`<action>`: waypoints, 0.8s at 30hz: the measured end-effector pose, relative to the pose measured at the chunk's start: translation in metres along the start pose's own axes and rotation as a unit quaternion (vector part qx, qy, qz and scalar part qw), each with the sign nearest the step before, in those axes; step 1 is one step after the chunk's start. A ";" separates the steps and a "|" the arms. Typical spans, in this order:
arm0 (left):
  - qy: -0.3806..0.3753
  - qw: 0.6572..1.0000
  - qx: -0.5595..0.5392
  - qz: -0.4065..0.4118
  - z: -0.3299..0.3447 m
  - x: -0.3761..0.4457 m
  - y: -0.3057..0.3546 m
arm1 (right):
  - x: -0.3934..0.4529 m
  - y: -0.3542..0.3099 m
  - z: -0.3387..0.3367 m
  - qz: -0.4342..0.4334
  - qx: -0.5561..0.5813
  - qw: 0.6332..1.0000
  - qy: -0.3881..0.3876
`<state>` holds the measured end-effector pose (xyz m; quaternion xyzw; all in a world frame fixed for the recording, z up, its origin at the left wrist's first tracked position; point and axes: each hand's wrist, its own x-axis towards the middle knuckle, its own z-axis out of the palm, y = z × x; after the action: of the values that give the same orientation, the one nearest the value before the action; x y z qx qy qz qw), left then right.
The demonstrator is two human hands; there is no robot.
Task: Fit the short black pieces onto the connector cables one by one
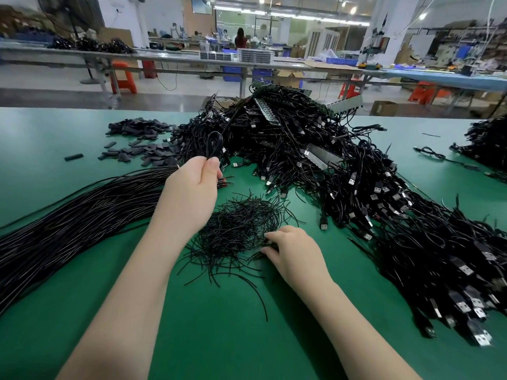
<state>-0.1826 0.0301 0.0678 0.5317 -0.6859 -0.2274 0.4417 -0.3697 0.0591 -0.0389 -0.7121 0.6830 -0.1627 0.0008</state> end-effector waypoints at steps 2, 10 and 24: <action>-0.005 1.000 0.008 0.001 0.000 -0.001 0.001 | -0.001 0.003 0.000 0.022 -0.038 0.999 0.011; -0.019 1.000 0.023 0.009 0.005 -0.003 0.003 | -0.001 0.009 -0.003 0.078 0.019 0.997 0.010; -0.002 0.999 0.014 0.043 0.006 -0.008 0.013 | 0.001 0.014 -0.009 0.120 0.119 0.985 -0.040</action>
<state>-0.1940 0.0407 0.0720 0.5073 -0.7122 -0.1995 0.4423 -0.3855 0.0595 -0.0335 -0.6259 0.7387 -0.2126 0.1322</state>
